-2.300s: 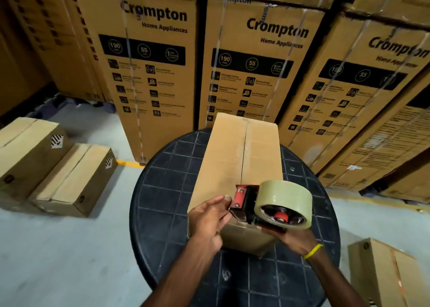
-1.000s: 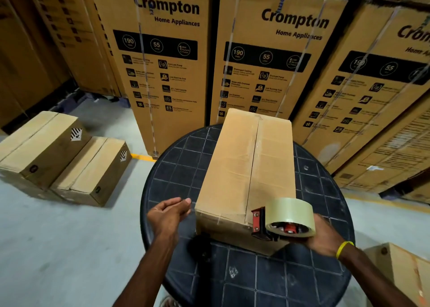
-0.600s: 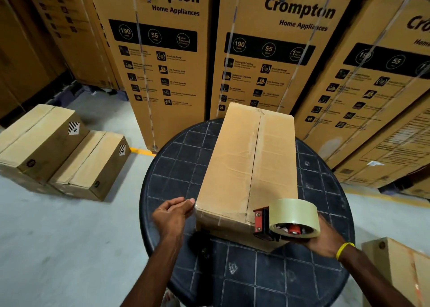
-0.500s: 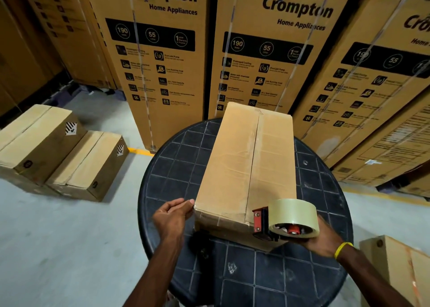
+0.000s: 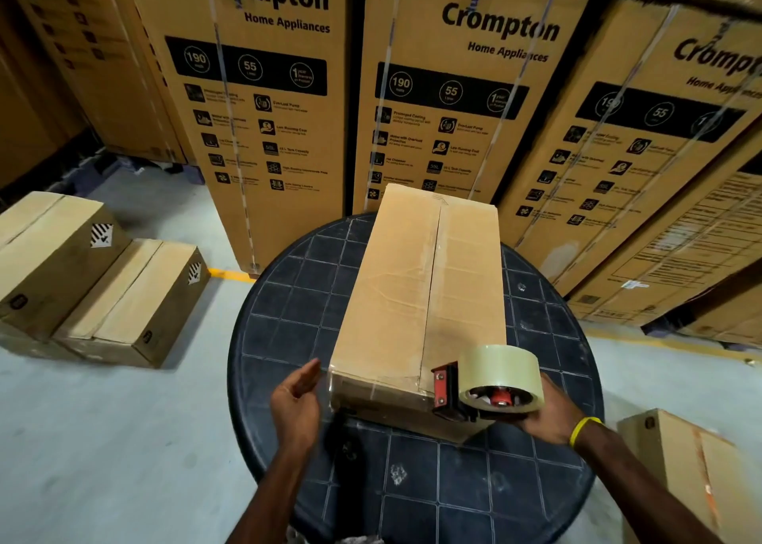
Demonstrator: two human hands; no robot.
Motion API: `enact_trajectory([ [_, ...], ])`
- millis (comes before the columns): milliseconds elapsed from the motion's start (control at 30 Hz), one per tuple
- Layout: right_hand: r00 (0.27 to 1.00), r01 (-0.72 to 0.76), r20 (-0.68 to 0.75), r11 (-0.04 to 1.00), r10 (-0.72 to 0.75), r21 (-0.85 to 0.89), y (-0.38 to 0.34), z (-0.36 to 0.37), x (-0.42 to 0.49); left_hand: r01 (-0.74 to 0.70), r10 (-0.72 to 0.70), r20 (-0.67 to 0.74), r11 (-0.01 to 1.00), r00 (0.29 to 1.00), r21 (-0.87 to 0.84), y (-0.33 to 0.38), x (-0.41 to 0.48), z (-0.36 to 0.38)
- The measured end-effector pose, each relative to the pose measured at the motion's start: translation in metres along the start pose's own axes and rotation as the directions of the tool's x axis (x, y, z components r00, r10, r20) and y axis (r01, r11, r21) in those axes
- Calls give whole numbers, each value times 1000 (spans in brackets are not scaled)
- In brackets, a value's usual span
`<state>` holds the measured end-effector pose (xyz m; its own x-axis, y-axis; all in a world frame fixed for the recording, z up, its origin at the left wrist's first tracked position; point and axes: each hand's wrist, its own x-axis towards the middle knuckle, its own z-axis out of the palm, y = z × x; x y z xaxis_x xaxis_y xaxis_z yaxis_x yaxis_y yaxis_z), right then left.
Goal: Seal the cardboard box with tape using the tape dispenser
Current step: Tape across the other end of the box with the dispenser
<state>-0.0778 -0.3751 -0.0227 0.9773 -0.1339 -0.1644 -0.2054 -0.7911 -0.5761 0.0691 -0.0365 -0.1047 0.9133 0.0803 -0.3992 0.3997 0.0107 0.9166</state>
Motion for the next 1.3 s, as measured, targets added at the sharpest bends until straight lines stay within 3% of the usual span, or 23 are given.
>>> enact_trajectory([
  [100,1000,2,-9,1000,-2,10,4,2,0,-172,120,259,967,958,189,2,-10,-4],
  [233,1000,-22,8,999,22,47,4,0,0,-217,67,461,935,885,281,13,-15,-6],
  [300,998,-22,56,996,17,92,1,-2,1,-289,-5,522,828,853,480,28,-9,-18],
  [367,992,-57,117,984,37,169,-8,-8,0,-380,78,462,695,884,611,41,-1,-27],
  [433,984,-67,176,974,29,216,-13,-13,-2,-421,248,358,705,900,571,64,-8,-23],
  [500,978,-67,209,968,15,243,-16,-15,-4,-509,326,460,782,826,359,90,-22,-3],
  [533,978,-68,208,959,10,275,-15,-16,-6,-520,284,605,815,744,257,104,-33,11],
  [600,985,-70,172,935,9,348,-14,-16,-9,-572,137,848,791,512,218,127,-56,45],
  [667,989,-85,142,933,37,350,-17,-14,-12,-622,51,925,754,378,212,134,-68,76],
  [767,993,-67,112,946,33,317,-12,-12,-13,-568,63,934,807,352,160,138,-74,106],
  [833,998,-17,70,967,-1,253,-11,-10,-15,-537,71,924,829,376,155,132,-67,110],
  [1033,999,24,26,990,-28,142,-22,-7,-19,-507,6,933,841,359,190,132,-74,99],
  [1100,999,-2,37,991,-3,130,-13,-3,-17,-630,-34,926,723,377,283,120,-75,81],
  [1167,998,-31,52,991,25,128,-2,0,-15,-848,19,895,330,446,416,90,-63,65],
  [1200,997,-53,63,991,45,125,3,2,-14,-867,47,874,167,483,470,73,-59,62],
  [1267,995,-73,75,992,66,103,10,4,-10,-849,101,843,56,528,525,43,-54,61],
  [1300,994,-79,76,993,73,87,12,4,-8,-865,156,853,14,497,502,35,-55,62],
])
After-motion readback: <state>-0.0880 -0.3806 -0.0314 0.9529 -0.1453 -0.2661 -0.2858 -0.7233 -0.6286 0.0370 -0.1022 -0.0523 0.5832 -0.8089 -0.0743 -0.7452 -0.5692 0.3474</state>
